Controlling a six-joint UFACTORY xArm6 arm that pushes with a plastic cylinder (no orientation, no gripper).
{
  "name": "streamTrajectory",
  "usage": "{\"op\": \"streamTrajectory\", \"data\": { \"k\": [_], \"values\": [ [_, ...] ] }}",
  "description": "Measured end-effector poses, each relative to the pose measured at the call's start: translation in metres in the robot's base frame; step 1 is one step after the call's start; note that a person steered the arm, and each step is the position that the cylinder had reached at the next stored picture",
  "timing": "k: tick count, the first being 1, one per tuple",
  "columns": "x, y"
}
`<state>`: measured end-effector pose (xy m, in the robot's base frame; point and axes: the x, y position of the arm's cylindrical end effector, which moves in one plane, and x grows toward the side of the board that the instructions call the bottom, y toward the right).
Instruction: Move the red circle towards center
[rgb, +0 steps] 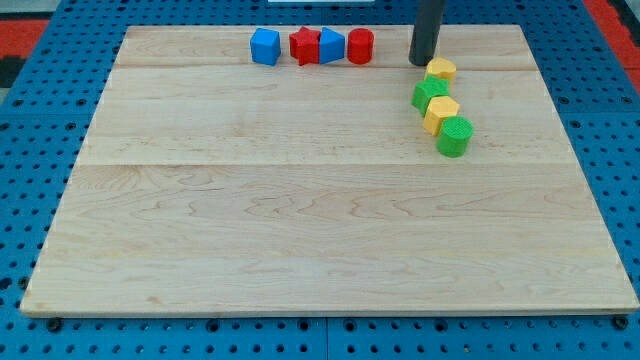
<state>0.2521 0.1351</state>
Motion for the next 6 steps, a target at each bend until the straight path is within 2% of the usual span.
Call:
{"op": "streamTrajectory", "data": {
  "k": [1, 2, 3, 5, 6],
  "values": [
    [-0.037, -0.001],
    [-0.048, -0.027],
    [-0.033, -0.07],
    [0.037, -0.081],
    [0.049, -0.081]
  ]
}}
